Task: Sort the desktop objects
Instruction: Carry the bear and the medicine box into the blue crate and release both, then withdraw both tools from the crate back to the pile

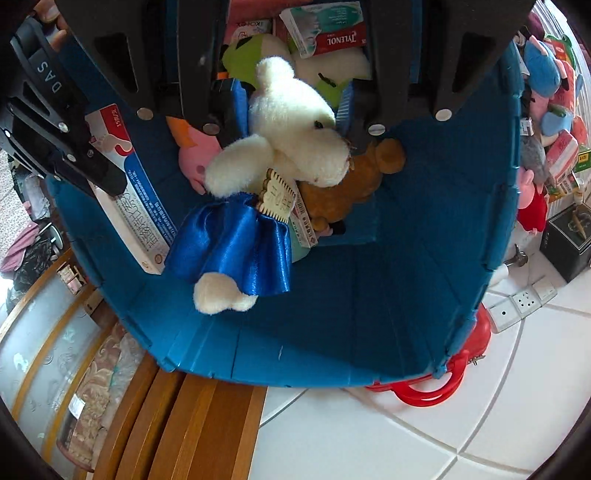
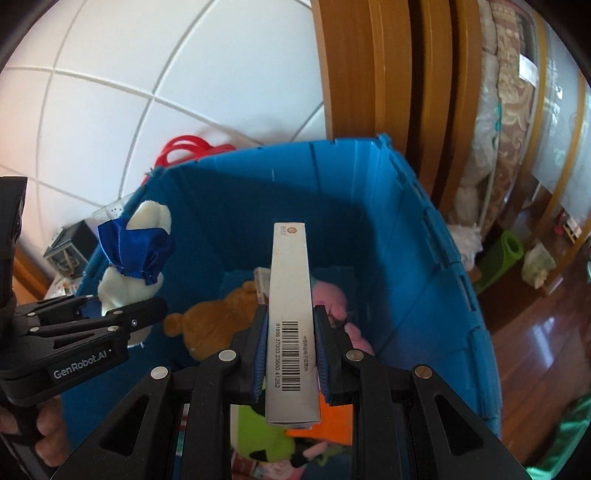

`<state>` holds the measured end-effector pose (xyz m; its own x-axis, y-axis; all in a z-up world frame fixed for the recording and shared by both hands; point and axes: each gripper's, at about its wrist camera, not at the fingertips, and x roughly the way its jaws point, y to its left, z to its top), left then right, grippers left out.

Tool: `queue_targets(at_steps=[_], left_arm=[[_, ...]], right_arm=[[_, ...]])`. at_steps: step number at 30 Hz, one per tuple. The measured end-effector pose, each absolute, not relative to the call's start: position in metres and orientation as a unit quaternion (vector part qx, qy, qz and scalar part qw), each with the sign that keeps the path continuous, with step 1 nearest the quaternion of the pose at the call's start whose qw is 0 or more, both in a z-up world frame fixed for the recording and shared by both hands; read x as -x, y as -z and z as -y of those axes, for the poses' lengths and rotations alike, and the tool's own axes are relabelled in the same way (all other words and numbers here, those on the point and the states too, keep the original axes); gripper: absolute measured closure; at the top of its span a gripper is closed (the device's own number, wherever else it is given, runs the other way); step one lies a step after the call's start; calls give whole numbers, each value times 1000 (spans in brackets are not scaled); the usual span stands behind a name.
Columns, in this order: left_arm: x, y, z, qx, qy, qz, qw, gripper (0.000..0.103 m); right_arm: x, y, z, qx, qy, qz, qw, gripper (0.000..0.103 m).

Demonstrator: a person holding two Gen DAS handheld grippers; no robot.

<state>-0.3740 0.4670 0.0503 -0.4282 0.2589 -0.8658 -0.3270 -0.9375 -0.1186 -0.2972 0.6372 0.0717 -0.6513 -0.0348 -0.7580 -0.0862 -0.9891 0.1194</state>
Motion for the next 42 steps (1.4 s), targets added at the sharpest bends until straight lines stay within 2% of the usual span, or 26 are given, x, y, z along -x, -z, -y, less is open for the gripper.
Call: queue_targets(at_steps=[5,11,13,15,19,20,22,24,27,35,39,42], left_arm=[[373,-23,-477,501,-847,-98,149,65],[372,-17,-470,526,-833,-63,160,57],[368,-17,-474,518,-838,-81,150,47],[364,-19,-477,509,-843,-92,145,43],[353,-21,-475,506,-846,-93,142,42],[353,-22,-474,508,-845,-94,140,42],[369,-19,-477,511,-843,-96,136,43],[369,-17,-476,514,-842,-98,136,43],[368,-15,-478,510,-843,-106,131,43],[365,-23,-471,512,-845,-101,118,42],[355,-48,-457,518,-843,-66,131,43],[333,-79,-446,499,-851,-74,146,42]], right_arm=[[317,-33,-651,436,-897,-47,51,80],[320,-23,-649,459,-887,-30,48,80],[320,-23,-650,457,-887,-34,49,80],[321,-22,-652,455,-888,-35,48,80],[324,-26,-653,446,-893,-42,39,80],[324,-27,-652,443,-895,-41,39,78],[325,-29,-650,440,-896,-34,46,58],[326,-29,-648,443,-895,-32,48,17],[327,-30,-646,442,-895,-26,49,2],[330,-25,-642,459,-888,-27,33,0],[327,-24,-643,468,-882,-55,-2,0],[322,-33,-644,454,-888,-64,-8,0]])
